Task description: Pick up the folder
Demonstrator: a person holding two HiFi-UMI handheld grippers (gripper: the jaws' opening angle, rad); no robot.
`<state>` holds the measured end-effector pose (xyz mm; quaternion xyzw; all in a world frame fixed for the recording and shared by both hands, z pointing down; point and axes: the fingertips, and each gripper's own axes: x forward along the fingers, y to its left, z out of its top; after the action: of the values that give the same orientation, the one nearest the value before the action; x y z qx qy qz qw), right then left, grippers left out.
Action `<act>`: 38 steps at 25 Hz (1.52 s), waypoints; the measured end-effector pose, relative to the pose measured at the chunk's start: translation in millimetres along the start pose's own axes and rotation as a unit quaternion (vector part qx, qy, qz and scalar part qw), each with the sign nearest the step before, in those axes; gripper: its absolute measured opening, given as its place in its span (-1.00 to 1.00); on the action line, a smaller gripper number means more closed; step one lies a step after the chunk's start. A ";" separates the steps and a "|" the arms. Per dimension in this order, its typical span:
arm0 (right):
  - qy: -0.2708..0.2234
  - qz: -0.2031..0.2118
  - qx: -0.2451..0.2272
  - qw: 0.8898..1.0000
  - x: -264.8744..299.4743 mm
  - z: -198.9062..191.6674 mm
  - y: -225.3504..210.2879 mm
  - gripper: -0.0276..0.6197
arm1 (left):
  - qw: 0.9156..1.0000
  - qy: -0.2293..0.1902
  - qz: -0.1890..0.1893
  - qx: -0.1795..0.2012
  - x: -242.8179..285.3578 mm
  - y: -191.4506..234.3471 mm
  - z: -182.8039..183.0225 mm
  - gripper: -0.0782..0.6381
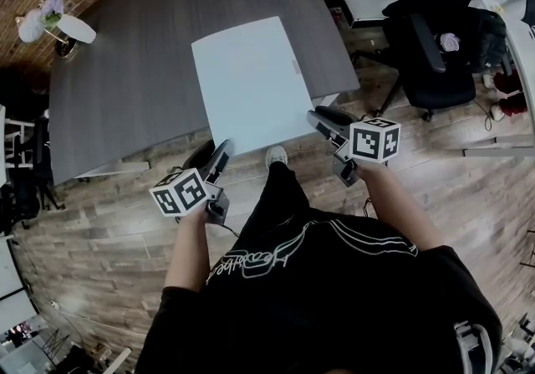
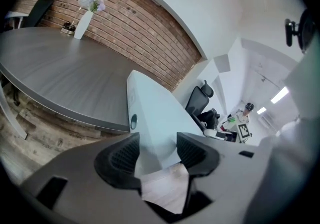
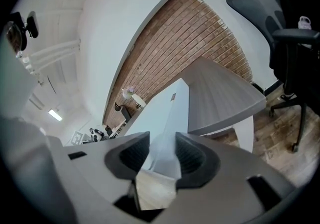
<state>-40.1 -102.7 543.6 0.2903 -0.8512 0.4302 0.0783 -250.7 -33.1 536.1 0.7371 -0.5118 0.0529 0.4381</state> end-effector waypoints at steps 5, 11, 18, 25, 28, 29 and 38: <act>-0.007 0.021 0.021 1.000 -2.3 -3.1 -3.7 -0.18 | 0.999 -0.004 -0.046 -0.023 -0.1 3.7 -2.8 0.09; 0.023 0.077 0.068 0.994 1.6 -21.3 -5.7 -0.11 | 0.994 0.012 -0.097 -0.055 7.4 2.5 -13.0 0.22; 0.042 0.121 0.098 0.987 13.4 -27.2 -1.7 -0.09 | 0.987 0.026 -0.138 -0.080 15.3 6.9 -18.0 0.21; 0.043 0.138 0.114 0.983 11.7 -28.4 -5.7 -0.10 | 0.985 0.033 -0.146 -0.087 19.8 7.2 -21.7 0.21; 0.043 0.134 0.108 0.984 11.4 -26.7 -7.1 -0.10 | 0.986 0.037 -0.141 -0.083 22.3 5.9 -22.7 0.19; 0.042 0.134 0.108 0.984 11.6 -26.4 -7.2 -0.10 | 0.986 0.037 -0.140 -0.083 22.1 5.6 -22.3 0.18; 0.061 0.130 0.073 0.987 3.9 -34.3 1.4 -0.10 | 0.988 0.036 -0.133 -0.070 14.8 4.2 -32.5 0.16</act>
<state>-48.0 -77.0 565.3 0.1553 -0.8419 0.5142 0.0519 -235.1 -21.2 566.3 0.7637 -0.3954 -0.0154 0.5102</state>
